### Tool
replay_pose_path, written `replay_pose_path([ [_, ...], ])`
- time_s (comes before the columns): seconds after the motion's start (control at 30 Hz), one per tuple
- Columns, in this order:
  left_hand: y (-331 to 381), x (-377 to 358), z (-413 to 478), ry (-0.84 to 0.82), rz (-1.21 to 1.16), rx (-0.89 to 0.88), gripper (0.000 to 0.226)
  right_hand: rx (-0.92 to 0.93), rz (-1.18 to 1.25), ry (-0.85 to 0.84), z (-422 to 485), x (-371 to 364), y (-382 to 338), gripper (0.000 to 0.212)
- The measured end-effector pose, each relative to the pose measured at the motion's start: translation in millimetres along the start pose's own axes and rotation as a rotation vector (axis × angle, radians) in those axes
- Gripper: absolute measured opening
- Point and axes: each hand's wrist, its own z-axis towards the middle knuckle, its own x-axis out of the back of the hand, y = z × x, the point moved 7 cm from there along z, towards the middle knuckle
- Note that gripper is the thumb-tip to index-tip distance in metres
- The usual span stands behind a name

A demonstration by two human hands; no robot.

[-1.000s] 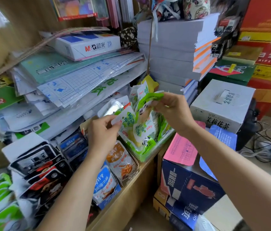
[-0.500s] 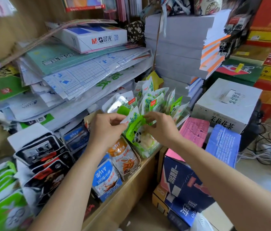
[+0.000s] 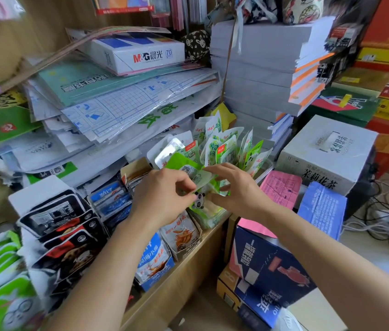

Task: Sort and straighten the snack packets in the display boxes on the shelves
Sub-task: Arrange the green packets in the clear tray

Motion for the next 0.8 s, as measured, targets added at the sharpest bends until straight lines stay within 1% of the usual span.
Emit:
replay_pose_path([
  [0.07,-1,3,0,-0.049,-0.004,0.005,0.017,-0.033,0.043,-0.053,-1,-3,-1,0.07],
  [0.1,-4,4,0,-0.071,-0.053,0.019,0.019,-0.031,0.06,-0.065,-2,-3,-4,0.075],
  [0.2,-12,4,4,-0.15,-0.272,0.053,0.027,0.074,0.063,-0.011,-6,1,-16,0.088],
  [0.23,-12,2,5,-0.192,-0.307,0.048,0.032,0.118,0.044,-0.009,-8,1,-20,0.087],
  [0.27,-10,0,4,-0.241,-0.345,0.043,0.035,0.155,0.006,-0.022,-9,0,-22,0.081],
  [0.3,-8,-1,3,-0.271,-0.383,0.043,0.036,0.175,-0.038,-0.038,-10,-2,-22,0.071],
  [0.33,-7,-1,3,-0.267,-0.426,0.054,0.035,0.179,-0.074,-0.042,-10,-2,-20,0.06],
  [0.37,-7,3,3,-0.212,-0.453,0.07,0.034,0.174,-0.097,-0.033,-10,-1,-18,0.052],
  [0.4,-11,9,5,-0.103,-0.435,0.081,0.031,0.167,-0.113,-0.011,-9,1,-15,0.047],
  [0.47,-20,24,5,0.157,-0.257,0.095,0.02,0.174,-0.166,0.037,-9,6,-11,0.04],
  [0.5,-22,27,4,0.223,-0.17,0.105,0.019,0.196,-0.203,0.055,-8,8,-12,0.036],
  [0.53,-24,26,4,0.234,-0.114,0.111,0.023,0.217,-0.235,0.065,-9,8,-11,0.035],
  [0.57,-25,22,5,0.21,-0.086,0.117,0.029,0.229,-0.257,0.065,-8,8,-11,0.035],
  [0.67,-27,14,6,0.166,-0.103,0.135,0.04,0.219,-0.291,0.045,-7,8,-8,0.04],
  [0.73,-32,9,8,0.142,-0.06,0.159,0.036,0.194,-0.291,0.03,-6,10,-7,0.042],
  [0.8,-34,1,10,0.085,0.025,0.143,0.033,0.199,-0.284,0.021,-5,11,-10,0.04],
])
